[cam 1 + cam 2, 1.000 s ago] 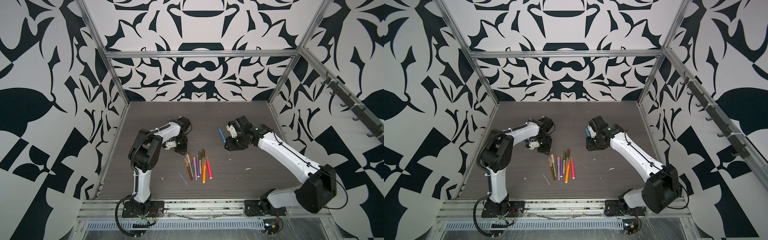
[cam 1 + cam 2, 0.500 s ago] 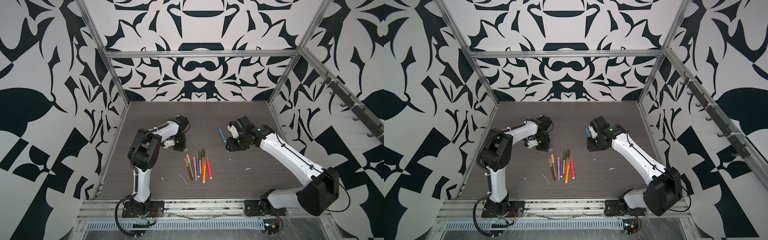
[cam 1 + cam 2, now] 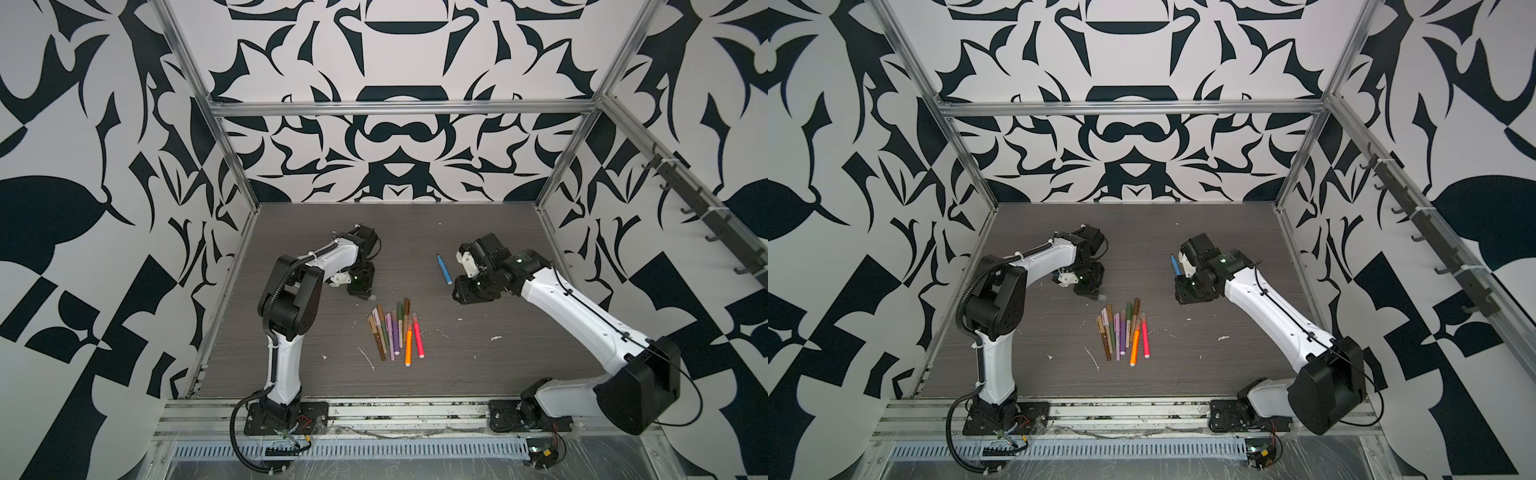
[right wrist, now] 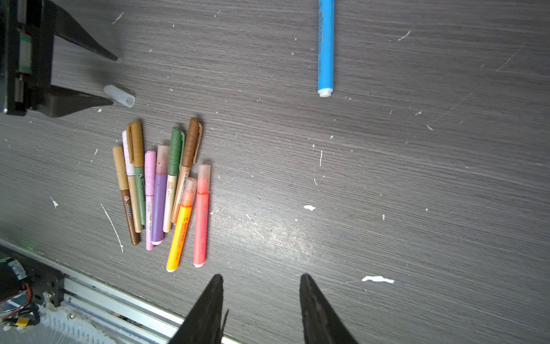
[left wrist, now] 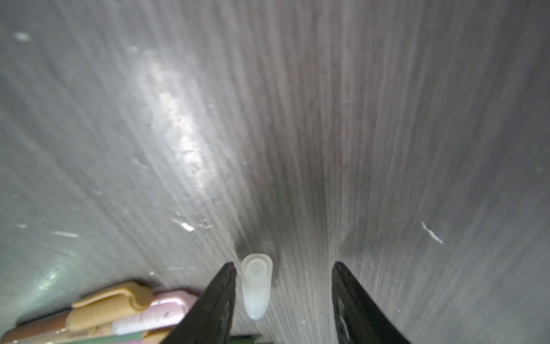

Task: Remove pen caps from pens
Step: Pick up the pen cap from the center of the table.

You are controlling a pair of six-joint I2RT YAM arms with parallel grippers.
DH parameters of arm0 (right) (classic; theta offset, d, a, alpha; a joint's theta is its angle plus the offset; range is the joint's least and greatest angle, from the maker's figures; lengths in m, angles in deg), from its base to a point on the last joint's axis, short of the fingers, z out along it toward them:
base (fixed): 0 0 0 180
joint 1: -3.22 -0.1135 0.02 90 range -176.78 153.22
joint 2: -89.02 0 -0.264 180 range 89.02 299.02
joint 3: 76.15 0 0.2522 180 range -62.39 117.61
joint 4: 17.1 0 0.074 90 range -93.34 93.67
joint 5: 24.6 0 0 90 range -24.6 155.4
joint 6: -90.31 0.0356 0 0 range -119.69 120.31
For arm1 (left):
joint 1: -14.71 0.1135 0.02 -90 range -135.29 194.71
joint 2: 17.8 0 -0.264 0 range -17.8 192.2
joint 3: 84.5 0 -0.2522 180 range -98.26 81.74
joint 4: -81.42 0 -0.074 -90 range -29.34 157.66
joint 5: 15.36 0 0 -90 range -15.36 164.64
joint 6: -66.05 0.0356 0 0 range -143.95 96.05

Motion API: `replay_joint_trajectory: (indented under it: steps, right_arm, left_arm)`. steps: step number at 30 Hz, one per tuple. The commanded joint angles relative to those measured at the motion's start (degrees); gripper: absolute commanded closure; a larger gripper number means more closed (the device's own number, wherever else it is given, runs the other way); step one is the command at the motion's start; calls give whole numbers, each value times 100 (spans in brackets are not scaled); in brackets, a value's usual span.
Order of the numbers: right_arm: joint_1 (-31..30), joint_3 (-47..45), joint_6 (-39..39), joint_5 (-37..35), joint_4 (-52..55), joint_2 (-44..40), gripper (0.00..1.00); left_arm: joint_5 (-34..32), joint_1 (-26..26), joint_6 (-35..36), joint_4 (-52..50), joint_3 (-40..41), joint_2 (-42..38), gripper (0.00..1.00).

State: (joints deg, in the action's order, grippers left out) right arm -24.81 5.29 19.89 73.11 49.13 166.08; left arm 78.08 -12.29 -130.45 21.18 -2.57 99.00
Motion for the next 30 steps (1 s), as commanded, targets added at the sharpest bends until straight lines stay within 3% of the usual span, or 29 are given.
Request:
replay_joint_trajectory:
  steps: [1,15,20,25,30]
  right_arm:
    - [30,-40,43,-51,18,-172,55]
    - [26,-75,38,-98,-10,-183,55]
    - [26,-71,49,-108,-35,-176,55]
    - [26,-64,55,-102,-41,-167,55]
    - [26,-18,38,-72,-119,-88,55]
  left_arm:
    - [84,8,112,-85,-60,162,48]
    - [472,-33,22,252,152,247,64]
    - [545,-33,168,291,176,316,75]
    - [419,99,499,262,227,270,81]
    - [-27,531,1432,-307,-56,210,83]
